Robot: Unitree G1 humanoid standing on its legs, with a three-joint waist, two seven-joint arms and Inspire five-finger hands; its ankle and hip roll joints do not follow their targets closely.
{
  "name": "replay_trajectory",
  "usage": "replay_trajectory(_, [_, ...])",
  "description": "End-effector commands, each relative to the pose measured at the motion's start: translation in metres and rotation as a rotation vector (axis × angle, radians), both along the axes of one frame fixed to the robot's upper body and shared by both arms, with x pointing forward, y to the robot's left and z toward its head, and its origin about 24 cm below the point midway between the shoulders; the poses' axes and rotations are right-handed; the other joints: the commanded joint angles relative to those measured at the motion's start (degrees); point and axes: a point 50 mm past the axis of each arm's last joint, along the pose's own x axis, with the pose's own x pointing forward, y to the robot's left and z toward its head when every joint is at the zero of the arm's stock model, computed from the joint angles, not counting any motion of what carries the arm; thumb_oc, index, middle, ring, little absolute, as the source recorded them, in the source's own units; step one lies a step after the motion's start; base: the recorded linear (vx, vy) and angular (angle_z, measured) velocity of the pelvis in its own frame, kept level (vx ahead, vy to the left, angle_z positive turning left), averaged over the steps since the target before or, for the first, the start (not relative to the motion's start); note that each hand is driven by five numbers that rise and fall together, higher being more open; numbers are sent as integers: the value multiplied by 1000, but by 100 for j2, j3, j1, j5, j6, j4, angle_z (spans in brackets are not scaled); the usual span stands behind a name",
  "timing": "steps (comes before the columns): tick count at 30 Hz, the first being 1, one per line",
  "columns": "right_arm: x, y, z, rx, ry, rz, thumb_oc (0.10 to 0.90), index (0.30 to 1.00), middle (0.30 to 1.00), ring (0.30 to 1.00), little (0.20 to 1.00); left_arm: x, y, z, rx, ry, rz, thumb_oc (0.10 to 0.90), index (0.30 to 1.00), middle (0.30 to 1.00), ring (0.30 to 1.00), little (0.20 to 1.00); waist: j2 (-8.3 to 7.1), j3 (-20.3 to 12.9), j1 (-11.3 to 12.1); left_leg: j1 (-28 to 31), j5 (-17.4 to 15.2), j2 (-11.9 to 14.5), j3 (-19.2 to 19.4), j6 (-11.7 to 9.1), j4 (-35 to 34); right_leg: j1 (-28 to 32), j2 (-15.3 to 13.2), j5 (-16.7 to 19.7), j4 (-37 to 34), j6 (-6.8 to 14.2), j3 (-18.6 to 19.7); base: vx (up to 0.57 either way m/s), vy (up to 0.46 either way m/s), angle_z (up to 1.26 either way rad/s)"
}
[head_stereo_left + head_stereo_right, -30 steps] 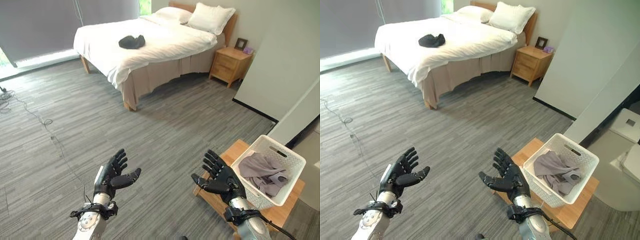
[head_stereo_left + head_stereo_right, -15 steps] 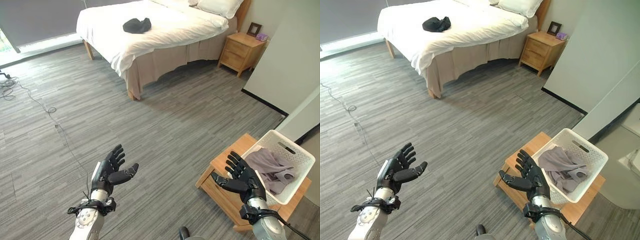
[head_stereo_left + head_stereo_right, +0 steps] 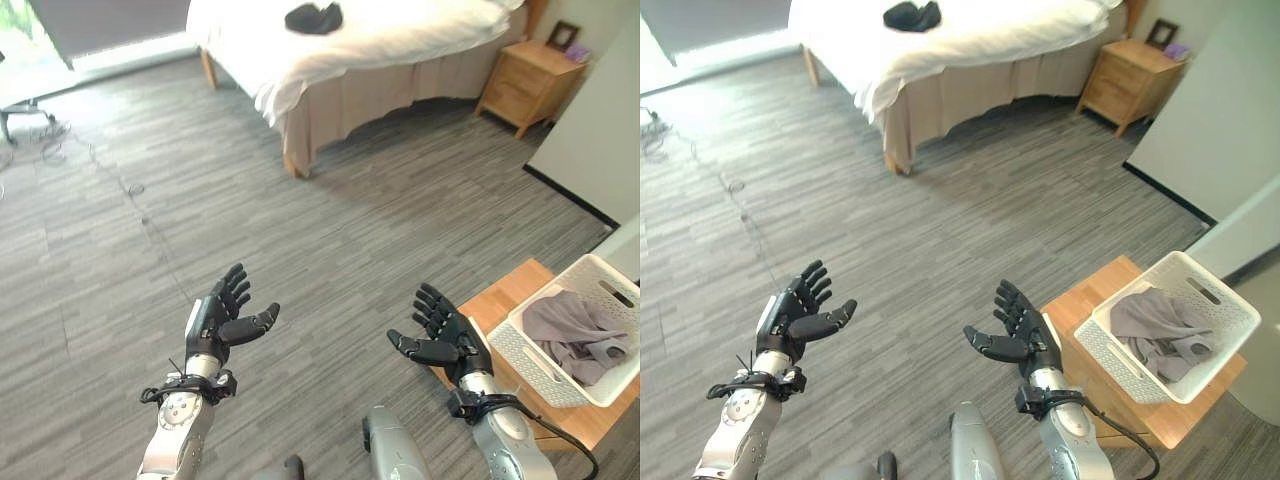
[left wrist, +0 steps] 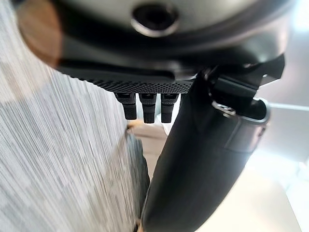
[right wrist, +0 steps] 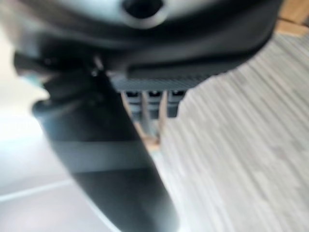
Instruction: Pick up bed clothes into laundry basket.
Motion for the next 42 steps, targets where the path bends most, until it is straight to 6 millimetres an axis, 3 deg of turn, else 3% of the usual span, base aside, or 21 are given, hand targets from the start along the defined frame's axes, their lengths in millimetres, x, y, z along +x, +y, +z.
replay_trajectory(1, [23,-11,50,2,-267,-48,800,900,900,900,900,14,-10,49,8,-266,-61,800,900,900,900,900,3,-399,-438,2186,-1168,55,-372,-425,-921,-195,-74,859,-1515,-19,-637,477,-143,113])
replay_trajectory(4, [18,-17,49,2,-262,-59,800,900,900,900,900,11,-13,42,-34,-242,-57,800,900,900,900,900,43,-739,-455,2182,-632,270,-343,-772,-97,82,-52,937,-1000,-329,-890,649,-221,84])
replay_trajectory(7, [12,-23,47,34,-262,-95,800,900,900,900,900,9,-21,30,-96,-184,-82,800,900,900,900,900,134,-876,-495,1336,1261,743,21,-1195,2111,691,230,606,-753,-745,-937,589,-261,74])
replay_trajectory(8, [12,-23,47,35,-262,-95,800,900,900,900,900,9,-21,30,-96,-184,-82,800,900,900,900,900,119,-895,-511,1303,1275,723,0,-1197,2117,675,206,617,-761,-745,-945,448,-306,44])
replay_trajectory(10, [8,-30,46,55,-262,-137,800,900,900,900,900,10,-23,32,-102,-184,-121,800,900,900,900,900,-82,-739,-316,358,1178,777,219,-815,3432,1249,273,337,-935,-1013,-882,394,-331,9])
replay_trajectory(12, [10,-38,47,-8,-244,-165,800,900,900,900,900,8,-18,22,-52,-131,-121,800,900,900,900,900,-225,-418,98,-927,494,407,551,-637,3843,2000,233,134,-1210,-1027,-763,728,-330,-18])
replay_trajectory(15, [11,-33,57,11,-296,-125,800,900,900,900,900,1,-11,11,-66,-91,-90,800,900,900,900,900,-276,-395,368,-1434,506,415,819,-655,2537,2442,228,-6,-1428,-991,-560,623,-72,-49])
replay_trajectory(17, [12,-22,55,19,-287,-68,800,900,900,900,900,-7,-4,7,-36,-71,-81,800,900,900,900,900,-52,-388,687,-1347,1224,228,905,-694,-245,3074,565,-287,-1589,-988,-239,803,70,-65])
replay_trajectory(19, [15,-14,55,13,-287,-26,800,900,900,900,900,-8,-4,10,-45,-93,-77,800,900,900,900,900,53,-508,891,-1574,1531,66,898,-784,-1347,3540,788,-581,-1672,-1056,63,850,27,-81])
replay_trajectory(24, [15,-6,51,9,-275,26,800,900,900,900,900,-7,-2,18,-31,-134,-84,800,900,900,900,900,-46,-782,1028,-1352,1863,203,1338,-690,-1349,4078,606,-1044,-1532,-1032,293,568,67,-67])
replay_trajectory(25, [16,0,50,4,-268,41,800,900,900,900,900,-5,0,21,-15,-149,-77,800,900,900,900,900,-262,-903,1070,-1268,1681,165,1436,-545,-1008,3973,387,-969,-970,-799,278,864,129,-65])
replay_trajectory(27, [17,8,46,46,-262,49,800,900,900,900,900,-3,1,24,28,-152,-66,800,900,900,900,900,-465,-946,1142,-1164,1169,141,1571,-360,-556,3547,170,379,817,-194,200,666,64,-56])
replay_trajectory(30, [18,13,48,46,-268,74,800,900,900,900,900,0,2,33,35,-185,-71,800,900,900,900,900,-372,-795,952,-696,877,224,1669,-231,-524,2754,135,948,2051,40,-161,442,148,-76])
replay_trajectory(31, [19,16,47,12,-262,90,800,900,900,900,900,3,3,34,69,-179,-75,800,900,900,900,900,-166,-712,748,-287,698,309,1670,-119,-598,2121,28,1093,2732,-67,-538,695,295,-21])
replay_trajectory(33, [20,18,46,26,-258,92,800,900,900,900,900,2,6,34,90,-177,-66,800,900,900,900,900,-113,-669,641,-21,630,294,1615,-85,-726,1775,-112,827,2990,-171,-729,529,181,9])
replay_trajectory(36, [16,17,43,31,-234,116,800,900,900,900,900,8,6,52,88,-247,-87,800,900,900,900,900,13,-642,299,707,324,254,1394,-209,-1071,970,-363,156,1745,-348,-1165,638,58,22])
replay_trajectory(37, [16,17,43,31,-234,116,800,900,900,900,900,8,6,52,88,-247,-86,800,900,900,900,900,13,-635,293,715,324,254,1388,-210,-1073,981,-364,154,1743,-348,-1171,420,-51,34])
replay_trajectory(39, [13,15,38,43,-213,106,800,900,900,900,900,16,0,59,93,-280,-109,800,900,900,900,900,-79,-706,30,1140,13,75,1172,-406,-1253,848,-362,223,-550,-241,-957,634,-91,37])
replay_trajectory(40, [13,15,38,43,-213,105,800,900,900,900,900,17,0,58,93,-280,-110,800,900,900,900,900,-45,-679,22,1187,-10,114,1159,-410,-1259,956,-329,262,-669,-238,-992,668,-96,103])
replay_trajectory(41, [11,16,37,56,-210,111,800,900,900,900,900,21,-4,63,89,-308,-124,800,900,900,900,900,-26,-739,-61,1543,-211,140,1057,-565,-1416,884,-445,617,-1767,-86,-1150,617,-91,97])
replay_trajectory(42, [12,18,37,51,-208,118,800,900,900,900,900,22,-5,63,97,-308,-127,800,900,900,900,900,2,-768,-67,1706,-308,196,1098,-635,-1431,731,-534,758,-2015,-18,-1510,600,-97,108])
